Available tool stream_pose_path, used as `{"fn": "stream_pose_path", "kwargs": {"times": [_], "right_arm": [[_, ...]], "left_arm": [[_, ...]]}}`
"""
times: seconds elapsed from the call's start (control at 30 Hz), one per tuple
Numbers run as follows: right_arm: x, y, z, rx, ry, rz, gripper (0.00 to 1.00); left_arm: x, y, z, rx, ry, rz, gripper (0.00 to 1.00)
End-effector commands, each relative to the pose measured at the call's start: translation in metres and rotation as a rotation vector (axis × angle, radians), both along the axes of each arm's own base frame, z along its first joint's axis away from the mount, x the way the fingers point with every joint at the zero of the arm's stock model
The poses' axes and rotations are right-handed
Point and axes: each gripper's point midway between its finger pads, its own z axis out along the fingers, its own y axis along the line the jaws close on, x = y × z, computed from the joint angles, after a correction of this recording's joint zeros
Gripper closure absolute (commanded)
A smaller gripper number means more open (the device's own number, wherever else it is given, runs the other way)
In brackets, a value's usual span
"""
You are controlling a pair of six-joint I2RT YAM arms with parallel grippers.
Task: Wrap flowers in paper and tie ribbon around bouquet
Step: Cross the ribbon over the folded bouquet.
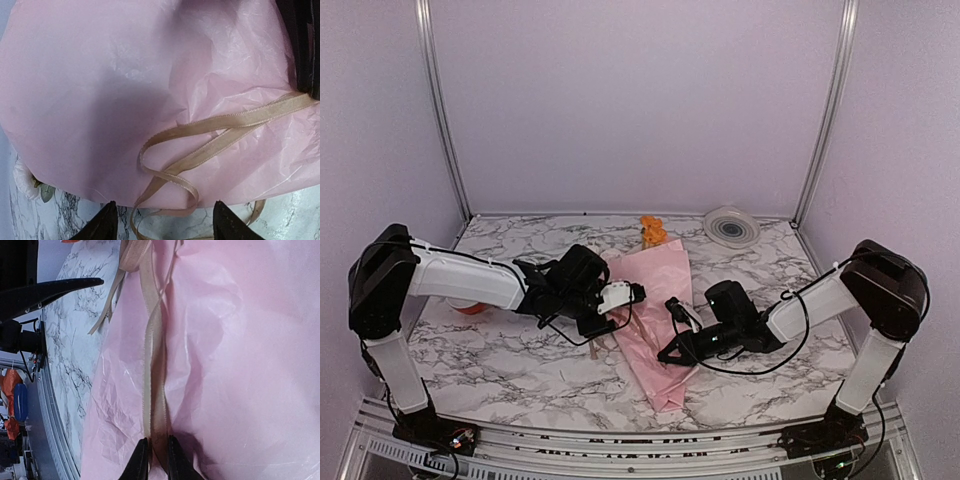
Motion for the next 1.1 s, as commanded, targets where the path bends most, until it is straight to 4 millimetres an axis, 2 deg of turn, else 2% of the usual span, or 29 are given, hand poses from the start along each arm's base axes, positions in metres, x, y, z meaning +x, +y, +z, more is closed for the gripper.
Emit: {"fn": "stream_pose_path", "kwargs": {"times": [0.0, 0.07, 0.2, 0.37, 0.4, 0.5, 0.67, 0.83, 0.97, 1.07], "right_arm": [[0.005, 0.003, 0.006, 0.018, -0.015, -0.003, 0.86], [0.005, 0.003, 0.006, 0.020, -0.017, -0.003, 0.86], [0.005, 0.004, 0.007, 0.029, -0.016, 0.005, 0.86], [0.007, 0.003, 0.011, 0.043, -0.019, 0.006, 0.86], [0.006, 0.003, 0.013, 0.049, -0.020, 0.011, 0.86], [0.006, 0.002, 0.014, 0.058, -0.018, 0.018, 0.86], [0.014, -0.003, 0.016, 0.079, -0.013, 0.003, 0.86], [0.017, -0.009, 0.016, 0.102, 0.006, 0.003, 0.86], [0.018, -0.012, 0.021, 0.115, 0.001, 0.005, 0.86], [0.022, -0.015, 0.029, 0.136, -0.007, -0.006, 0.86]], "left_arm": [[-0.005, -0.012, 0.002, -0.033, -0.011, -0.101, 0.33], [-0.003, -0.018, 0.000, -0.033, -0.016, -0.122, 0.33], [0.005, -0.026, -0.025, 0.037, 0.043, -0.127, 0.34], [0.006, -0.022, -0.046, 0.123, 0.085, -0.126, 0.43], [0.006, -0.021, -0.047, 0.129, 0.085, -0.124, 0.48], [0.009, -0.023, -0.042, 0.118, 0.078, -0.110, 0.67], [0.009, -0.022, -0.034, 0.106, 0.075, -0.094, 0.81], [0.008, -0.019, -0.035, 0.115, 0.090, -0.064, 1.00], [-0.009, -0.024, -0.024, 0.092, 0.141, -0.071, 1.00], [-0.037, -0.026, -0.014, 0.115, 0.174, -0.106, 1.00]]}}
